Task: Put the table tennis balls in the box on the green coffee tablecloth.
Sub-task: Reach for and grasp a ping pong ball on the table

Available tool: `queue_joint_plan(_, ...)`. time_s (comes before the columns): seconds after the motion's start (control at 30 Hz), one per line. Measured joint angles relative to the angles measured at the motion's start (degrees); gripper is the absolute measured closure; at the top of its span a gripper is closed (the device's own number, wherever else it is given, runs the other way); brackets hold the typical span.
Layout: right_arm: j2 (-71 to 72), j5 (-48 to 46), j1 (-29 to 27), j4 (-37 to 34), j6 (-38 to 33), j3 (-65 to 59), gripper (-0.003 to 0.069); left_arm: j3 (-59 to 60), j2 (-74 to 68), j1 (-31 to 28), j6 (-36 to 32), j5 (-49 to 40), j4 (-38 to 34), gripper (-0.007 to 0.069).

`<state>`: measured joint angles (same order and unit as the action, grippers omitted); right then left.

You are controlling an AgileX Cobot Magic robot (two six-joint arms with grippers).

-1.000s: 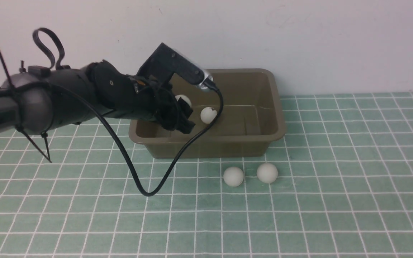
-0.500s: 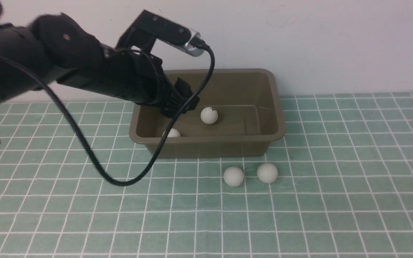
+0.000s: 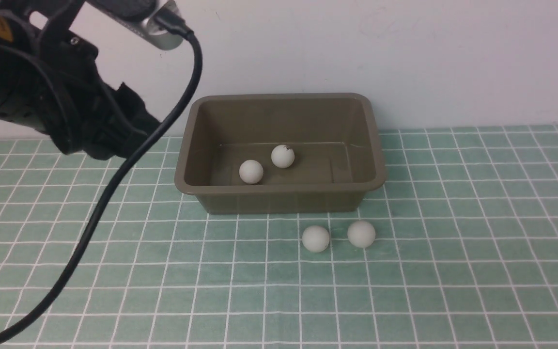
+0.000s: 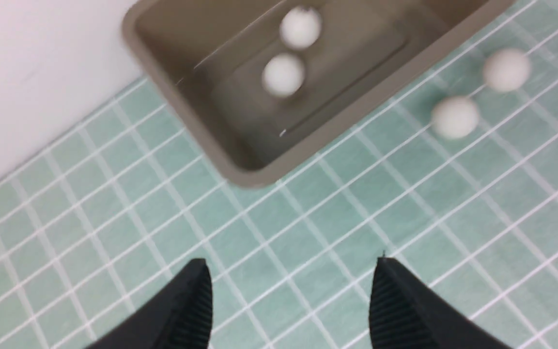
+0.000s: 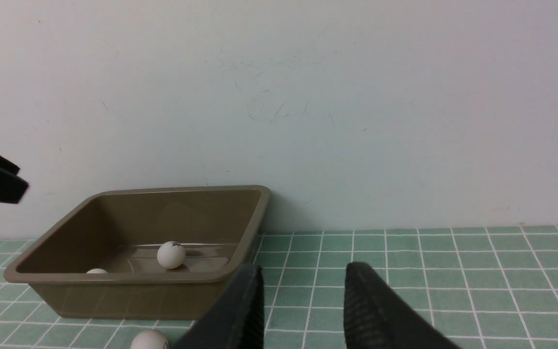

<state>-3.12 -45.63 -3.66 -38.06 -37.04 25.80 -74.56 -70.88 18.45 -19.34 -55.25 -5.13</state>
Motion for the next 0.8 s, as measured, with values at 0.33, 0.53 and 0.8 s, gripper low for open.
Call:
queue_joint_plan(0.33,-24.35,-7.33,0.00,-13.24,-19.41,8.22,0.0438,0.00,0.14,0.00,1.95,-1.54,-0.47,0.0230)
queue_joint_plan(0.53,-45.53,-10.58,0.00,-14.09,-24.65,17.65,0.0424,0.00,0.14,0.00,1.90,-1.65,-2.16,0.0230)
queue_joint_plan(0.8,-64.63,-4.62,6.54,-12.97,-25.82,21.94,0.0391,0.00,0.14,0.00,1.90,-1.65,-2.20,0.0230)
